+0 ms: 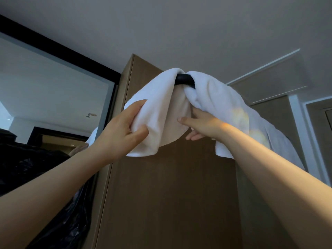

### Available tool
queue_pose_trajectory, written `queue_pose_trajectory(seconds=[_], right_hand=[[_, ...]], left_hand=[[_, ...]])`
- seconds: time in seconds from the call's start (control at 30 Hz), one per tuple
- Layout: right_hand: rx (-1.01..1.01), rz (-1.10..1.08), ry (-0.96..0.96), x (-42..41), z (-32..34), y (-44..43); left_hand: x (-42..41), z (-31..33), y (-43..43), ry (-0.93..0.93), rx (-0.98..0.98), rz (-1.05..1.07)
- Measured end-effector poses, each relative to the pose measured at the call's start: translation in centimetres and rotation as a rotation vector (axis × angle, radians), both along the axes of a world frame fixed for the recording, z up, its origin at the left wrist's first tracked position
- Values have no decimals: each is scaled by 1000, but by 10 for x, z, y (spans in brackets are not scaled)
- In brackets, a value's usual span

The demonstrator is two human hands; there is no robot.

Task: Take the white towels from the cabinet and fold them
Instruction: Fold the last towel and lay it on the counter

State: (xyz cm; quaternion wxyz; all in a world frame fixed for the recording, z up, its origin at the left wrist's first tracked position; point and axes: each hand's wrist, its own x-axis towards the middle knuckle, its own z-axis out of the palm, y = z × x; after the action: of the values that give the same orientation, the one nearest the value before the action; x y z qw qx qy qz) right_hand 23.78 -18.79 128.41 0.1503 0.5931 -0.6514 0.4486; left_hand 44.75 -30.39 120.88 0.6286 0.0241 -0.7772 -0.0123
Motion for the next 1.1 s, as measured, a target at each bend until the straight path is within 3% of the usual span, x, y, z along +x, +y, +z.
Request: queue_pose_trajectory(seconds=[0.1,0.33,0.53,0.77,1.1], right_hand=[[8,130,-121,0,5,-3],[-47,139,-25,-2,0,-9],[-92,-34,95,-3,-10,1],[-81,266,-38,17,-51,-8],[-139,288,43,34,-74,-2]], left_hand=[[2,1,-1,10,-19,9],[-1,1,-5,2,-24,-4],[-2,2,-2,33,-17,-23],[-8,0,8,18,-94,-1],[-12,-1,21,26,-164,103]])
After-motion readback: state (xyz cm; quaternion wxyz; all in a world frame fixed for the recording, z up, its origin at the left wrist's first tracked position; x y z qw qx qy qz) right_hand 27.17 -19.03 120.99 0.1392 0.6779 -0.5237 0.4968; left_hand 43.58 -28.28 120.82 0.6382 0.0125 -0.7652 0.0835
